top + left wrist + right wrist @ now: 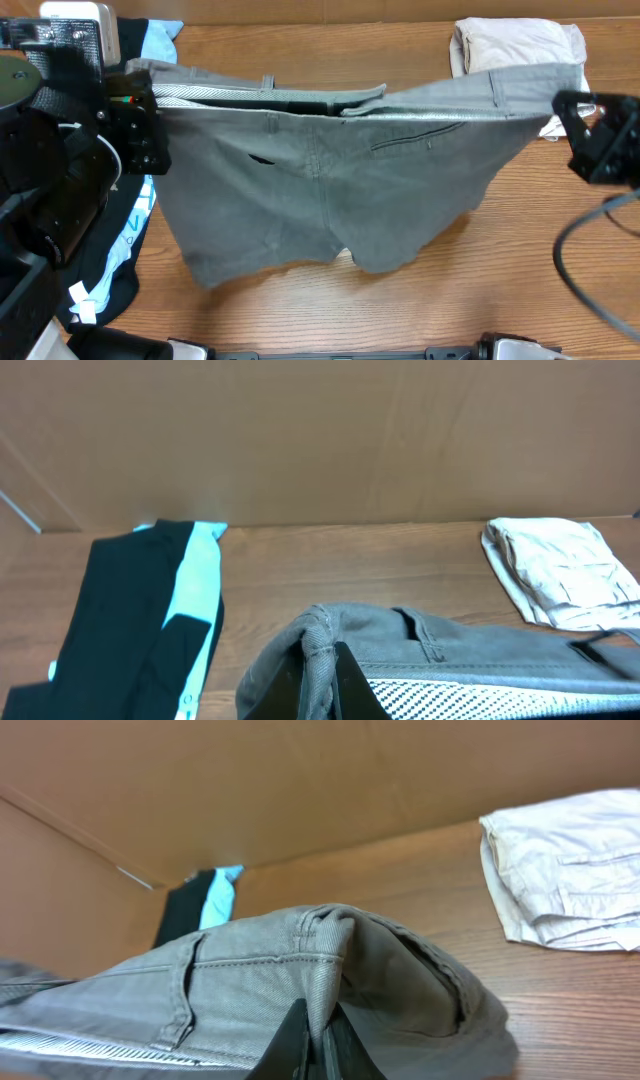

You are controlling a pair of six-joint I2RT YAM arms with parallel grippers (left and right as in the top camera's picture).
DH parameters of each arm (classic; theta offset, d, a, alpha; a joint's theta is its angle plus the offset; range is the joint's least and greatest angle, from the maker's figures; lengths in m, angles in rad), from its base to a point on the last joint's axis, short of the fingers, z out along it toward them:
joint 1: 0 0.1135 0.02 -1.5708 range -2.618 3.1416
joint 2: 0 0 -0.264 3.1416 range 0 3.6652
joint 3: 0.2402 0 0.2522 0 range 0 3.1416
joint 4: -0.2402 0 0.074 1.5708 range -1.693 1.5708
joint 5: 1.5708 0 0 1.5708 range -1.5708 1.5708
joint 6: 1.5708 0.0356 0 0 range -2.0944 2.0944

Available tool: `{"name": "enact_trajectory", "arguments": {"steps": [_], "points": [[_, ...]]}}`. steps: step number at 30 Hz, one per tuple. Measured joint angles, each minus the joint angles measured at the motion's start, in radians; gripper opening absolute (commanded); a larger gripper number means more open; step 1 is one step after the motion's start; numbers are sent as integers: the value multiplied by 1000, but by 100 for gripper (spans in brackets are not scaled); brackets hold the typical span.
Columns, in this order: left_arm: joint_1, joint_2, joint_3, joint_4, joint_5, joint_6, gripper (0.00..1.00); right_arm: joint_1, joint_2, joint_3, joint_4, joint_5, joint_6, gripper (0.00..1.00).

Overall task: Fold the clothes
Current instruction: 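Lift the shorts by the waistband with both grippers, stretching them apart, then lay the shorts flat on the table with both grippers, waistband at top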

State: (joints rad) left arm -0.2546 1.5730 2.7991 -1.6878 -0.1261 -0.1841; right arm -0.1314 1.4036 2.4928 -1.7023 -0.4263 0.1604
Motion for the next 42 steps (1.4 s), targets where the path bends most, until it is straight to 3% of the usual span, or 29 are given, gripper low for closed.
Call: {"name": "enact_trajectory", "arguments": {"steps": [10, 17, 24, 30, 36, 42], "points": [[-1, -224, -189, 0, -5, -69, 4, 0, -328, -164, 0, 4, 45, 4], [-1, -370, -409, 4, -5, -144, 4, -1, -327, -282, -5, -20, 45, 4], [-1, -307, -674, 43, -13, -230, 4, -1, -95, -305, 16, -41, 5, 4], [-1, -174, -851, 201, -77, -259, 4, 57, 201, -310, 87, -14, -29, 4], [1, 11, -942, 426, -171, -258, 4, 112, 473, -320, 228, 58, -44, 4], [13, 262, -949, 740, -242, -224, 4, 139, 668, -325, 478, 120, -49, 4]]}}
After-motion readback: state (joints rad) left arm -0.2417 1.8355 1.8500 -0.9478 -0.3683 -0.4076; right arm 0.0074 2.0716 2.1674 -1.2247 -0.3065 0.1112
